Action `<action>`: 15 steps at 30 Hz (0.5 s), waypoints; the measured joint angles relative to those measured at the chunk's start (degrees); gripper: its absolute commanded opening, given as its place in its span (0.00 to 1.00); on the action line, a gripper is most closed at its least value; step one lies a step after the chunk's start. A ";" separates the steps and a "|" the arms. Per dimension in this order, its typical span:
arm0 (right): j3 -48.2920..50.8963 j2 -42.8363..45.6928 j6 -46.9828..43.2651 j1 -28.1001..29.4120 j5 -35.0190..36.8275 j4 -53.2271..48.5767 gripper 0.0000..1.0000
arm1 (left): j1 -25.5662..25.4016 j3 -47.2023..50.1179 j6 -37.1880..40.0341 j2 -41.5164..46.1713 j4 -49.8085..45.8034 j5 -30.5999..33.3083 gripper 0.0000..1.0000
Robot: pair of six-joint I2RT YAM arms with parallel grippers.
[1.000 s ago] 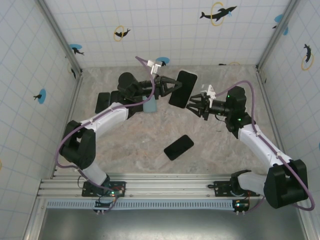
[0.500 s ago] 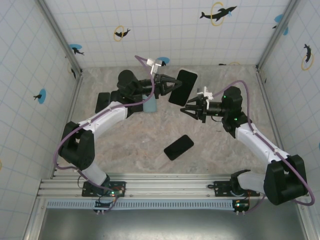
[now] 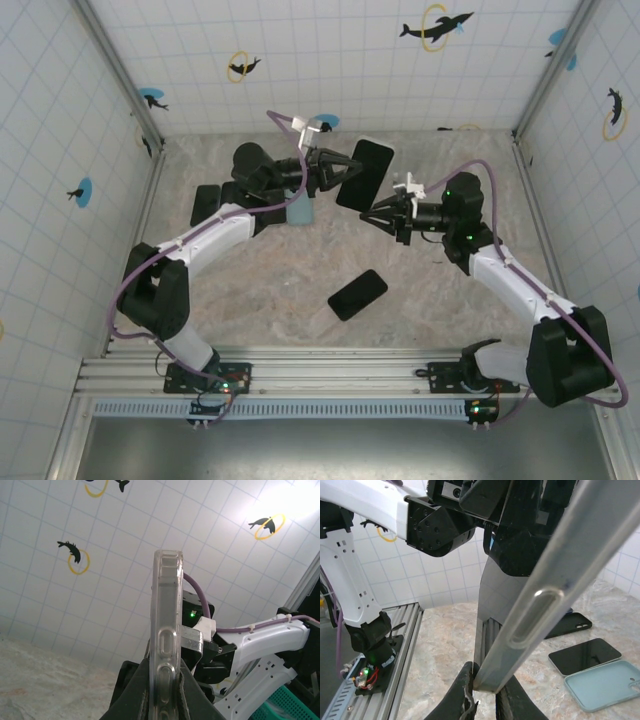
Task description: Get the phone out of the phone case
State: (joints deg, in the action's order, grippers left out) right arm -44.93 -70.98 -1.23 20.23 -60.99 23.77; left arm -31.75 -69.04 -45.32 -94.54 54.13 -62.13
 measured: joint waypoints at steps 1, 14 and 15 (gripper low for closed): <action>-0.39 0.02 -1.36 0.26 0.52 -0.94 0.10 | 0.09 0.20 -0.90 -0.09 0.87 -0.02 0.00; -1.49 2.71 -10.88 2.34 9.25 -4.44 0.03 | 0.31 3.61 -7.26 -0.11 11.65 3.78 0.00; -1.66 2.78 -12.11 2.45 10.32 -4.46 0.03 | 0.33 3.58 -7.72 -0.11 12.22 4.39 0.00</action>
State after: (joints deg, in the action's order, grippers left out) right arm -46.59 -68.20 -13.34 22.68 -50.68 19.31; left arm -31.42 -65.45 -53.04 -94.65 66.35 -57.74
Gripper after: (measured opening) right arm 0.146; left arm 0.126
